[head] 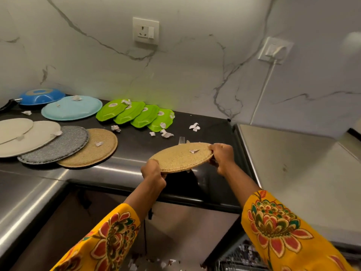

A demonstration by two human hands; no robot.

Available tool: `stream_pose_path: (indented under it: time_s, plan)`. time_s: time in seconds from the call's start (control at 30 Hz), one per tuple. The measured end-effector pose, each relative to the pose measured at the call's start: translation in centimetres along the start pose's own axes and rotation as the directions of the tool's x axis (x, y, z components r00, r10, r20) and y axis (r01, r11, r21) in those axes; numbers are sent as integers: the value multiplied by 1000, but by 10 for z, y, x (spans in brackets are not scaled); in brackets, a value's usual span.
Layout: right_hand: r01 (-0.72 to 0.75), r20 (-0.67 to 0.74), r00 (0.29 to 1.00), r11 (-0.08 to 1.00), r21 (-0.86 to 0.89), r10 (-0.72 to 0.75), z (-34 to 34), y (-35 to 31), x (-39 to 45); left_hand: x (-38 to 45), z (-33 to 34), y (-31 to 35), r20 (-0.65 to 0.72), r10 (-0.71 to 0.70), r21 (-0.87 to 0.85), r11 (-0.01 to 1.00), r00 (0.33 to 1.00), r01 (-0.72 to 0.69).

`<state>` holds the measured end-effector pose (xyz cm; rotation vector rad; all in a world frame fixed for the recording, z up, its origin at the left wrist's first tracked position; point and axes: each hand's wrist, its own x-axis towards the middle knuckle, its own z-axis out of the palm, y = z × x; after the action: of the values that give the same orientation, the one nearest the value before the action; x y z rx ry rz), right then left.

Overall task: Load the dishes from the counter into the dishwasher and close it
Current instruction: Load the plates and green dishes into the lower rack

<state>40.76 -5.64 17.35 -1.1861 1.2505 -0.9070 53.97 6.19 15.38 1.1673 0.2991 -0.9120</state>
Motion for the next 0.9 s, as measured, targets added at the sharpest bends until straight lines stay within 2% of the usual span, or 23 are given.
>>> stream_pose_path:
  time_s: [0.27, 0.43, 0.53, 0.73, 0.9]
  plan:
    - [-14, -194, 981, 997, -81, -2, -128, 37, -17, -60, 34, -86, 165, -39, 43, 999, 985, 32]
    - [-78, -290, 954, 997, 7, 77, -213, 59, -43, -100, 51, -150, 202, -105, 103, 991, 974, 85]
    - [-72, -342, 937, 997, 19, 74, -261, 67, -67, -129, 59, -187, 272, -160, 125, 984, 949, 130]
    - [-116, -468, 874, 991, 65, 133, -347, 91, -110, -163, 67, -263, 317, -225, 282, 950, 922, 135]
    - [-162, -608, 774, 984, 78, 175, -403, 116, -139, -187, 66, -313, 363, -261, 432, 898, 895, 86]
